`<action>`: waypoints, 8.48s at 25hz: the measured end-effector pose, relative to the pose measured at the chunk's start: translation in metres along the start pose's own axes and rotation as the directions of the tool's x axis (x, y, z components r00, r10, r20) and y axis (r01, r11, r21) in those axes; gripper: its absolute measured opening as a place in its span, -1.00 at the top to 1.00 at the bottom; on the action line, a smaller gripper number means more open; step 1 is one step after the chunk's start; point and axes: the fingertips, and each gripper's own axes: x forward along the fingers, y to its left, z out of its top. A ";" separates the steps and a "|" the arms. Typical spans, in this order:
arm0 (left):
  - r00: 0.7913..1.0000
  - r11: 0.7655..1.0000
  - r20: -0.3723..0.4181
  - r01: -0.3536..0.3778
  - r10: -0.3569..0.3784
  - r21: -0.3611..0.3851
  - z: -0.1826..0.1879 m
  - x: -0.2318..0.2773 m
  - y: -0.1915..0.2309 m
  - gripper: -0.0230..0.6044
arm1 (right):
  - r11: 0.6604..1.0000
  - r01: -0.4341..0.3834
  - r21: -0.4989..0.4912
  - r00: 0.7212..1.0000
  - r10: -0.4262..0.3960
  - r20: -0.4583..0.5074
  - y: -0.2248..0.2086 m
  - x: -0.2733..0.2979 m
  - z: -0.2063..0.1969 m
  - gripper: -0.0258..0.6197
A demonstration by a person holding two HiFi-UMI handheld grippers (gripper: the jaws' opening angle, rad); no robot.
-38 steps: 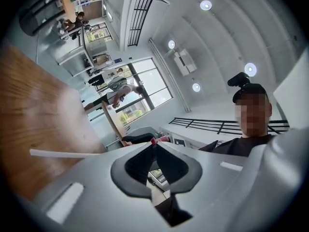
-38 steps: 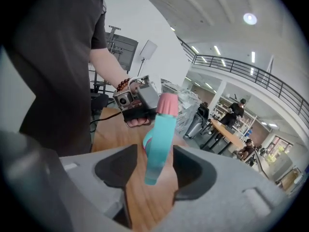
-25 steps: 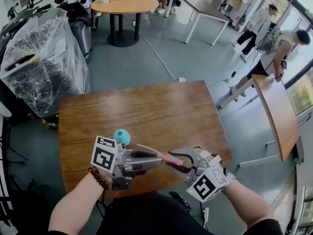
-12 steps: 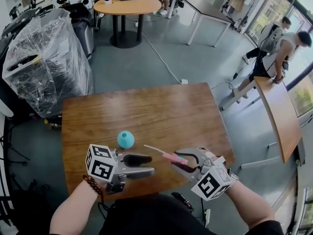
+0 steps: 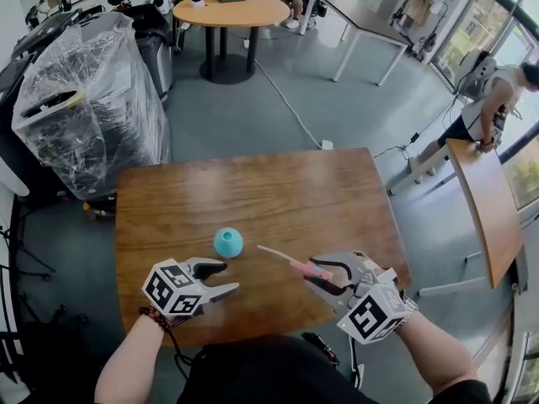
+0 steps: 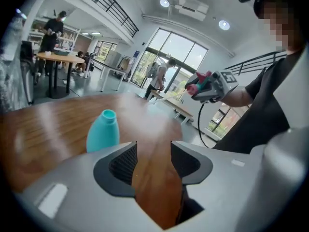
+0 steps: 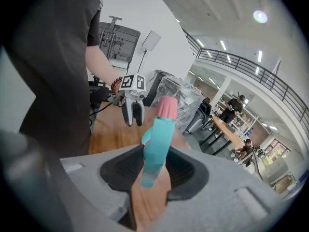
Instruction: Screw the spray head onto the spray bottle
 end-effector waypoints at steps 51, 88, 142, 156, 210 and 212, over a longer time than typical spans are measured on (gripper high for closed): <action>0.854 0.753 -0.083 -0.402 0.513 0.522 -0.013 0.066 0.113 -0.49 | 1.000 0.013 0.016 1.000 -0.013 -0.024 0.004 -0.007 0.030 0.52; 0.728 0.495 -0.205 -0.207 0.654 0.844 0.010 0.071 0.002 -0.47 | 0.993 -0.116 0.019 0.979 0.117 -0.169 0.046 0.036 0.004 0.52; 0.759 0.522 -0.154 -0.271 0.633 0.809 0.017 0.062 0.037 -0.47 | 0.810 -0.058 0.584 0.996 0.012 0.083 0.005 -0.022 0.014 0.02; 0.823 0.475 -0.207 -0.085 0.529 0.876 0.009 0.082 -0.005 -0.47 | 0.780 -0.056 -0.624 0.974 -0.094 -0.205 0.058 0.024 0.012 0.30; 0.915 0.885 0.071 -0.403 0.398 0.234 0.019 0.149 0.110 -0.49 | 0.598 0.103 0.795 0.991 -0.132 -0.029 0.004 -0.026 -0.062 0.31; 0.912 0.882 0.071 -0.409 0.404 0.233 0.018 0.152 0.112 -0.49 | 0.600 0.103 0.793 0.991 -0.129 -0.031 0.004 -0.027 -0.066 0.32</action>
